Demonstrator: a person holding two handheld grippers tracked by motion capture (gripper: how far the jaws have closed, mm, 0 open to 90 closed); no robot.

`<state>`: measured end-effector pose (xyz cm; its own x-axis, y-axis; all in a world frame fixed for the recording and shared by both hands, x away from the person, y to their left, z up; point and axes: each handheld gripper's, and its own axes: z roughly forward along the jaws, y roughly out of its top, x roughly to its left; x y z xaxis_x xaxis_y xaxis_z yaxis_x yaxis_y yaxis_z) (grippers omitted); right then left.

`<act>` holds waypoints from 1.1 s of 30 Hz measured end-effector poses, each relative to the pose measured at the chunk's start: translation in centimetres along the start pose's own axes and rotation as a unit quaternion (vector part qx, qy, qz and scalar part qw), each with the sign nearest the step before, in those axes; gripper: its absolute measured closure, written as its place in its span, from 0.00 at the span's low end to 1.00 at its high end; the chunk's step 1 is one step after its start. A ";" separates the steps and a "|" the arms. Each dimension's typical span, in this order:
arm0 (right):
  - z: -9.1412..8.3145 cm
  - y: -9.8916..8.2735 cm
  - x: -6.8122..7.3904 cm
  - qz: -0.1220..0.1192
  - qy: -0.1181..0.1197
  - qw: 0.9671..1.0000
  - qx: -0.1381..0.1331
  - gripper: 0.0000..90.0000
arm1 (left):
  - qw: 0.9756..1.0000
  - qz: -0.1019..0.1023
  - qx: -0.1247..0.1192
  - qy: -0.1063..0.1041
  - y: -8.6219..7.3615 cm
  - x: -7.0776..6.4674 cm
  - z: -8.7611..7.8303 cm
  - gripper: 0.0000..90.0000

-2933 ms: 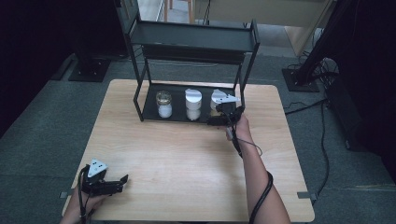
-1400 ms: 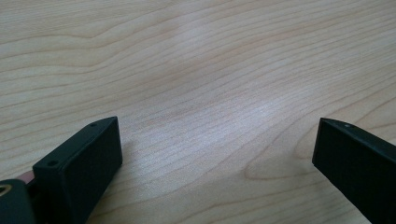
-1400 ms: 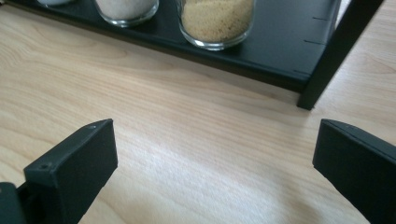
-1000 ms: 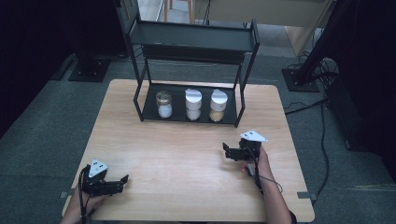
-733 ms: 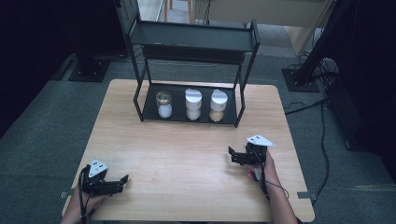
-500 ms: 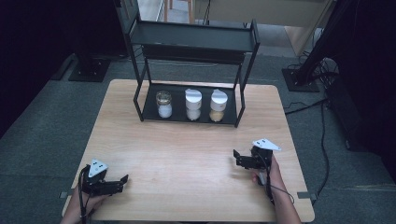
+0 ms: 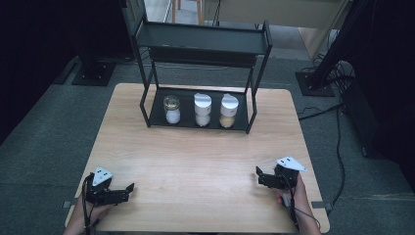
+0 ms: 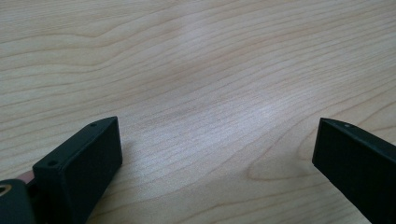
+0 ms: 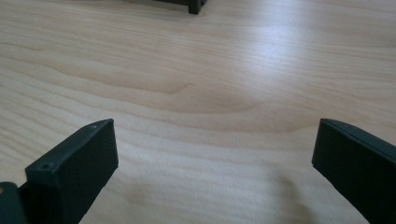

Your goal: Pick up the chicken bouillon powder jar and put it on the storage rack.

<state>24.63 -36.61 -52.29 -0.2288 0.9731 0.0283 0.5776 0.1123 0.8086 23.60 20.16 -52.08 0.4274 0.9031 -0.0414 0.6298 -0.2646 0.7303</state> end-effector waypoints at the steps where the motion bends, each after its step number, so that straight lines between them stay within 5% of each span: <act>1: -0.2 -0.1 -0.1 0.004 0.002 1.000 0.000 0.00 | 1.000 -0.001 0.000 0.001 0.0 0.0 0.0 0.02; 8: -1.6 -1.2 -0.9 0.010 0.006 1.000 0.001 0.00 | 1.000 -0.001 0.000 0.003 0.0 0.0 0.0 0.02; 17: -3.2 -2.3 -2.0 0.006 -0.020 1.000 0.003 0.00 | 1.000 -0.004 0.001 0.005 0.0 0.1 0.0 0.02; 27: -5.0 -3.7 -3.8 0.027 -0.038 0.999 0.014 0.00 | 1.000 -0.010 0.001 0.013 0.0 0.0 0.0 0.02; 33: -6.0 -4.3 -4.6 0.052 -0.039 0.998 -0.005 0.01 | 1.000 -0.011 0.001 0.014 0.0 0.0 0.0 0.02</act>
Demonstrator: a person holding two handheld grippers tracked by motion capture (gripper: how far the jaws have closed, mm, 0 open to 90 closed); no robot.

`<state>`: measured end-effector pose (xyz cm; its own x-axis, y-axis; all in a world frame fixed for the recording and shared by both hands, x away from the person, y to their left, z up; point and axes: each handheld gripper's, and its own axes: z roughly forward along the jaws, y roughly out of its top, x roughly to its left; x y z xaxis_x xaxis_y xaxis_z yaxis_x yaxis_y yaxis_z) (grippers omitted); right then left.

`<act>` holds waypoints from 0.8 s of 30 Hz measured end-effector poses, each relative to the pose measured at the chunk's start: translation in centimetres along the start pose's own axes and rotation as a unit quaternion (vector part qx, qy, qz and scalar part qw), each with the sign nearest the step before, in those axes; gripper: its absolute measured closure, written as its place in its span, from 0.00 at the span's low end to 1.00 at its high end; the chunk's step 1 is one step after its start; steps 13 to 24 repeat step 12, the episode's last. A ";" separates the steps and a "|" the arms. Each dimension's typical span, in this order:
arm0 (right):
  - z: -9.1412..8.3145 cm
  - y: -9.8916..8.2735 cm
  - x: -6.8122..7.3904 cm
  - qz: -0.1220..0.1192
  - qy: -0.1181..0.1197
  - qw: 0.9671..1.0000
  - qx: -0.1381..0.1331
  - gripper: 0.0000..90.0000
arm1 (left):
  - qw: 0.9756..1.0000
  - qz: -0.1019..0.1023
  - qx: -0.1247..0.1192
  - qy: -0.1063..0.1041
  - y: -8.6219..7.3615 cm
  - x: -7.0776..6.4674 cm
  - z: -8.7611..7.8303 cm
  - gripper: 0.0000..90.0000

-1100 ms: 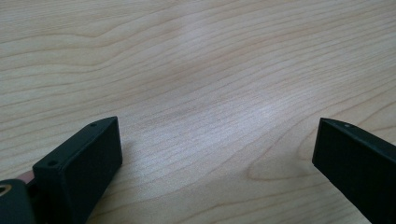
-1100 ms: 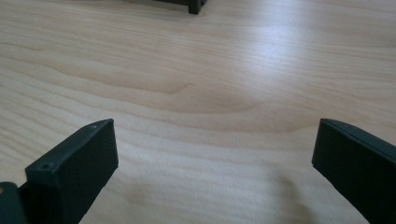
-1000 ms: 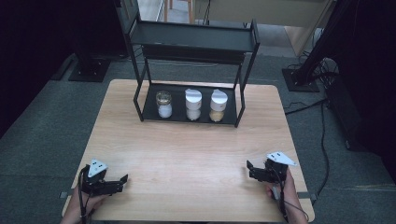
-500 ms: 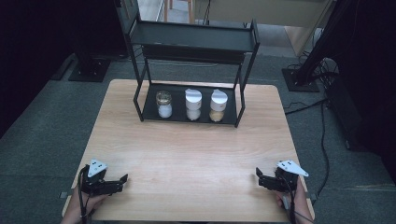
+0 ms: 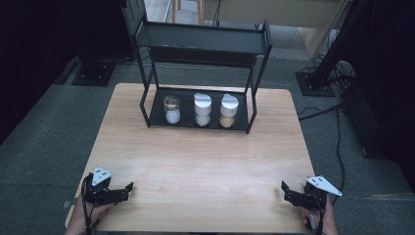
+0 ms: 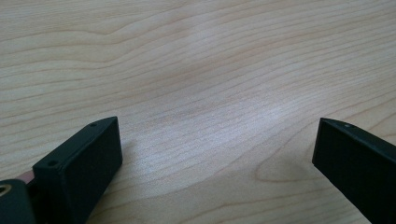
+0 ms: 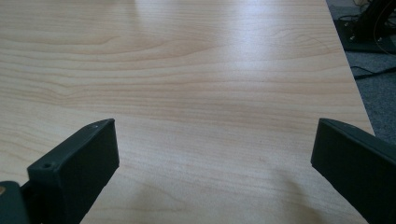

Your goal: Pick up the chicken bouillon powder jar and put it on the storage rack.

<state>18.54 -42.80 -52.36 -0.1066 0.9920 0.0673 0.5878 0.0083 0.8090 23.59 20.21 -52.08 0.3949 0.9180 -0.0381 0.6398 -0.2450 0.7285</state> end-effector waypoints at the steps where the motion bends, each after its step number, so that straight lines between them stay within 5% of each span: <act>1: -0.1 -0.1 0.0 0.000 0.001 1.000 0.001 0.01 | 1.000 0.002 0.001 0.001 0.0 0.0 0.0 0.02; 7: -0.9 -0.6 -0.8 -0.003 0.008 1.000 0.002 0.00 | 1.000 0.006 0.003 0.005 0.0 -0.1 0.1 0.02; 12: -2.0 -1.2 -1.9 -0.004 -0.013 1.000 0.000 0.00 | 1.000 0.010 0.005 0.007 0.1 -0.2 0.1 0.02; 24: -2.0 -1.2 -1.9 -0.004 -0.013 1.000 0.000 0.00 | 1.000 0.010 0.005 0.007 0.1 -0.2 0.1 0.02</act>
